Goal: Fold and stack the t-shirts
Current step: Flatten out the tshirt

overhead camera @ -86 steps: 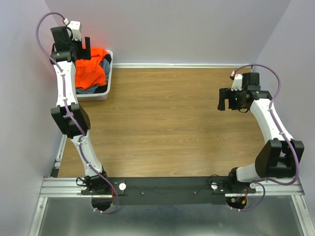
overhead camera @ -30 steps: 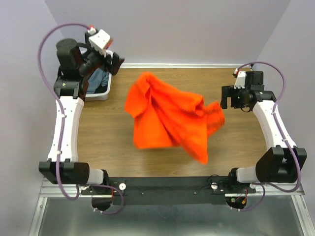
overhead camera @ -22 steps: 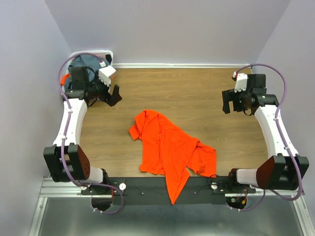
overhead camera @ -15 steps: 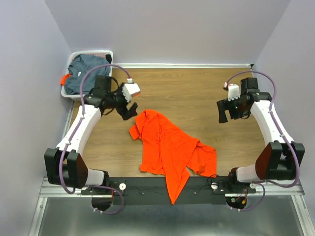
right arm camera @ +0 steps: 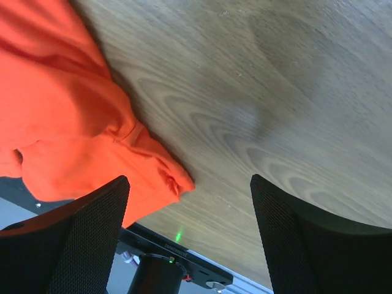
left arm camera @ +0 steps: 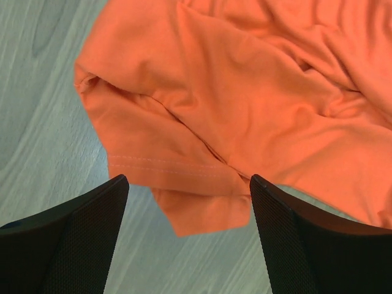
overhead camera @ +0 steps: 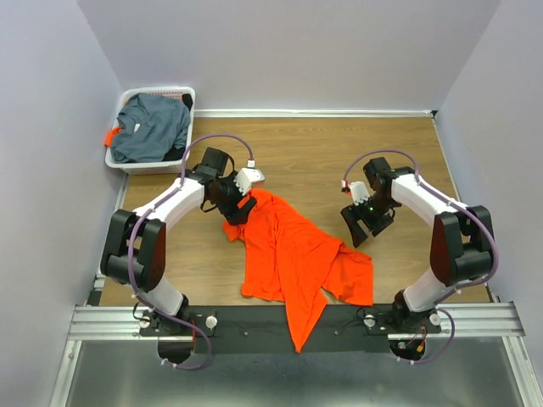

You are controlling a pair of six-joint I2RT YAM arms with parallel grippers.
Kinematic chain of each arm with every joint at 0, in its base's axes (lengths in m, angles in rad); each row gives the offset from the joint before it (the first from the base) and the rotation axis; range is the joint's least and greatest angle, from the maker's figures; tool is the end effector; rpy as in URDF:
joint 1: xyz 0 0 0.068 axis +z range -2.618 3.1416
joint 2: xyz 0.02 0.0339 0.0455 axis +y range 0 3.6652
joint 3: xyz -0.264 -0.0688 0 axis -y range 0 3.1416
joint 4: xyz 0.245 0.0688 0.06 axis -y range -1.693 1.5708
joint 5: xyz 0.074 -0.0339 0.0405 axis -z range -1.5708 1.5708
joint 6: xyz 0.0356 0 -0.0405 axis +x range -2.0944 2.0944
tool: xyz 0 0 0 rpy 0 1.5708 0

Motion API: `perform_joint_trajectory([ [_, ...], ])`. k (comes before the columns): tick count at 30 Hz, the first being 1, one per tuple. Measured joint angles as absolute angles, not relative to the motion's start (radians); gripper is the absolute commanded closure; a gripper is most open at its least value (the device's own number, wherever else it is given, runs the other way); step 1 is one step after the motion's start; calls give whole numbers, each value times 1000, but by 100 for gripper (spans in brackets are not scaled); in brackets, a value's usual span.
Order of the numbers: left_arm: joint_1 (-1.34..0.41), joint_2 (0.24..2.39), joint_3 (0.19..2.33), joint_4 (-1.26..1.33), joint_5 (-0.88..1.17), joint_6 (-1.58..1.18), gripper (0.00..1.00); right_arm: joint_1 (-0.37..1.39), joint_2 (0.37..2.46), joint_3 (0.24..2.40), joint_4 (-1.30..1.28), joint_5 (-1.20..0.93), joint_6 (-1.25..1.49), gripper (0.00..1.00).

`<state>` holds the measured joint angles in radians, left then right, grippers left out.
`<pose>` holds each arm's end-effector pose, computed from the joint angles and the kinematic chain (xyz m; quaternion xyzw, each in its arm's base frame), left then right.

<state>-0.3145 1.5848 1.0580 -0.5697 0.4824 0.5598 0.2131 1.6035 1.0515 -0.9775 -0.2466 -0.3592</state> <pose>0.2933 -0.1128 0.2123 0.4504 0.8314 -0.2025 0.2548 0.2652 0.0663 0.1915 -0.2825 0.9511 0.1211 0.0294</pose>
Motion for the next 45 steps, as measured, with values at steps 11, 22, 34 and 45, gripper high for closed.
perform_joint_trajectory([
  [11,-310,1731,1090,-535,450,480,71,312,1747,1060,-925,-224,-329,38],
  [22,-182,1757,1145,-519,448,432,100,347,1758,1085,-927,-233,-331,33],
  [34,-123,1766,1146,-521,448,419,100,556,1707,1106,-949,-210,-341,25],
  [45,-107,1765,1146,-527,448,419,100,573,1800,1121,-891,-44,-297,99],
])
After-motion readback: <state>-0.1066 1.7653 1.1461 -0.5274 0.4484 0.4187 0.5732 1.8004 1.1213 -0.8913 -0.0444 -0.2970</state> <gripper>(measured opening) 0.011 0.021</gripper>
